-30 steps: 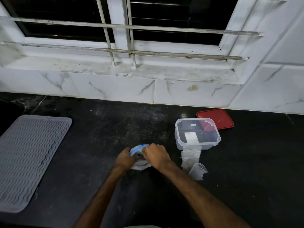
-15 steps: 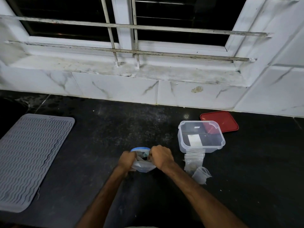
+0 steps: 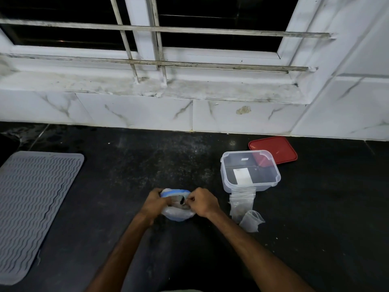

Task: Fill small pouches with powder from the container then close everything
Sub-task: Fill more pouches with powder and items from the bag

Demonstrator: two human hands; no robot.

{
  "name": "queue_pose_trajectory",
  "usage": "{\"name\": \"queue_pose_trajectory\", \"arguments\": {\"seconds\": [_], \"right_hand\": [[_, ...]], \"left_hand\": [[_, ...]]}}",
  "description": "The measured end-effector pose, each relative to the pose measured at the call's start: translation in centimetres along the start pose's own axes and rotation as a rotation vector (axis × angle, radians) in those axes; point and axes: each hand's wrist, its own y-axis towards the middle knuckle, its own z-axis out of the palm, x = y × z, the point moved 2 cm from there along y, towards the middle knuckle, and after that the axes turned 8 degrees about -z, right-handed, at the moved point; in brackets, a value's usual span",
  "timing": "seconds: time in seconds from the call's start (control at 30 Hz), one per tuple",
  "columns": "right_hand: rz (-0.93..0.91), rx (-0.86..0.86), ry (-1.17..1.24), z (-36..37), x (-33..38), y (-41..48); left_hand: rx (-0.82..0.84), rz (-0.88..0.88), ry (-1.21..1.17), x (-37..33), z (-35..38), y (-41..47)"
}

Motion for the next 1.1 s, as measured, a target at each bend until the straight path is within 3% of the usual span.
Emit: {"name": "queue_pose_trajectory", "arguments": {"seconds": [0.17, 0.33, 0.5, 0.7, 1.1], "right_hand": [[0.024, 0.044, 0.099, 0.6, -0.2, 0.1], [0.076, 0.073, 0.352, 1.2, -0.2, -0.4], [0.063, 0.054, 0.465, 0.8, -0.6, -1.3], [0.118, 0.019, 0.224, 1.3, 0.0, -0.3], [0.099, 0.043, 0.248, 1.2, 0.0, -0.3]], "left_hand": [[-0.353, 0.231, 0.546, -1.2, -1.6, -0.5], [-0.469, 0.158, 0.784, -1.5, -1.2, -1.4], [-0.412, 0.128, 0.724, -1.0, -1.8, -1.0], [-0.139, 0.114, 0.425, -0.9, -1.2, 0.2], [-0.050, -0.117, 0.204, -1.1, -0.7, 1.0]]}}
